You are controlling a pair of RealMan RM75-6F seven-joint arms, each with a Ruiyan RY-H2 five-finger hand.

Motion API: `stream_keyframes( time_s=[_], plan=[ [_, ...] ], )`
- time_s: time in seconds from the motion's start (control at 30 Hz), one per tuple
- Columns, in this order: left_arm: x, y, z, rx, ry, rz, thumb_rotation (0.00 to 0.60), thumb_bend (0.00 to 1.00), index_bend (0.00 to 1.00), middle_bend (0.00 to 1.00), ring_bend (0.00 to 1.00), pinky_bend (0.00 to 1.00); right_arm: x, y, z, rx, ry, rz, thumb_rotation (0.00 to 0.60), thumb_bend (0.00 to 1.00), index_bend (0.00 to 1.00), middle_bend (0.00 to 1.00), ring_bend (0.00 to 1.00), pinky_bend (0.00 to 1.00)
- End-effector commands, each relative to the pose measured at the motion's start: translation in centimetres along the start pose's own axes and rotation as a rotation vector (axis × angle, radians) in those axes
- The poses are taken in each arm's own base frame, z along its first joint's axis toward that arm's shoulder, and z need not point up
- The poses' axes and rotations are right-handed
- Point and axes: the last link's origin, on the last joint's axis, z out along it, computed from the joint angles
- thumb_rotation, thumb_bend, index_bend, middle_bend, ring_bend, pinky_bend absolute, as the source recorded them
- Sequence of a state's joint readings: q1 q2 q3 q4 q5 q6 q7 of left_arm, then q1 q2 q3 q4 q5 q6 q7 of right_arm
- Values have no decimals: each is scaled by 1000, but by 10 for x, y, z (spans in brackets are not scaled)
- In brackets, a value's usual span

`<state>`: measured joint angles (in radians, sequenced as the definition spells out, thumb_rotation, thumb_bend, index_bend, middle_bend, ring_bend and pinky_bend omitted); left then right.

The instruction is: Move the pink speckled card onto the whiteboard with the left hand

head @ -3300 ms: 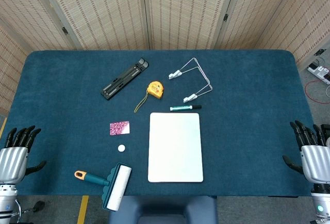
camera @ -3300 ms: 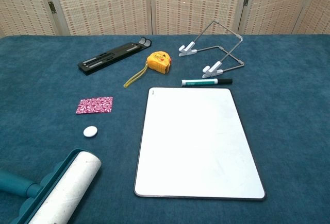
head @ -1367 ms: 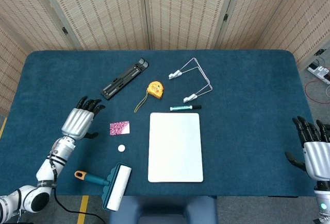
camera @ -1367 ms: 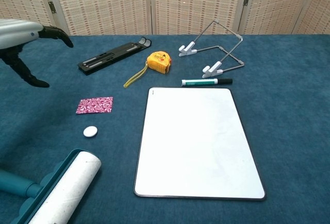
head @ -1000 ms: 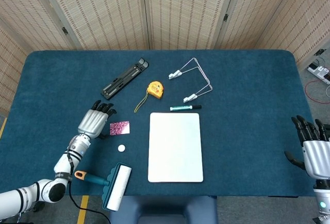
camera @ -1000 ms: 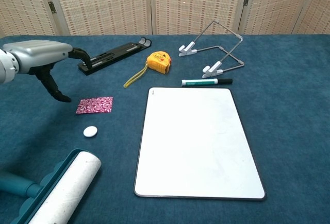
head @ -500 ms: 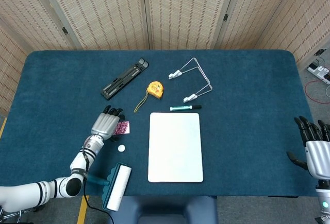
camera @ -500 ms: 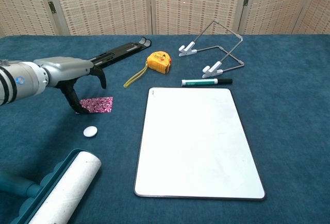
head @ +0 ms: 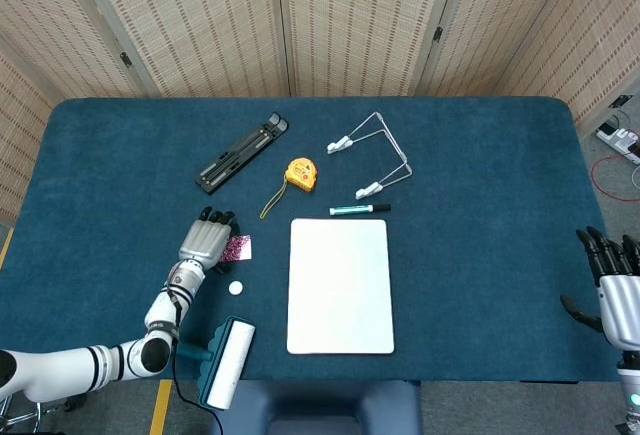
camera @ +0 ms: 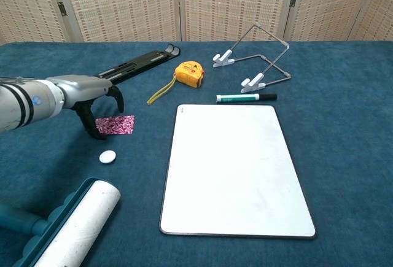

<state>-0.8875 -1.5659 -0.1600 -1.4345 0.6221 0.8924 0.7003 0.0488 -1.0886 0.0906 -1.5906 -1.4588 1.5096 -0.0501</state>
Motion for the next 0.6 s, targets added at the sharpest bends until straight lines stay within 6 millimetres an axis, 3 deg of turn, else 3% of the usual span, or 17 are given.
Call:
stream_keyframes(
  time_s=[0.03,0.6],
  plan=[
    [-1,-1,1,6,-5,1,600,246,325,150,129,0,0,0,0,0,0,2,600,230,71,111,142,0],
    [-4,-2,8,29,-17,-5,600,276,351,150,130,0,-1,2,1,-3,-1,10,600,230,86,111,140,0]
  ],
)
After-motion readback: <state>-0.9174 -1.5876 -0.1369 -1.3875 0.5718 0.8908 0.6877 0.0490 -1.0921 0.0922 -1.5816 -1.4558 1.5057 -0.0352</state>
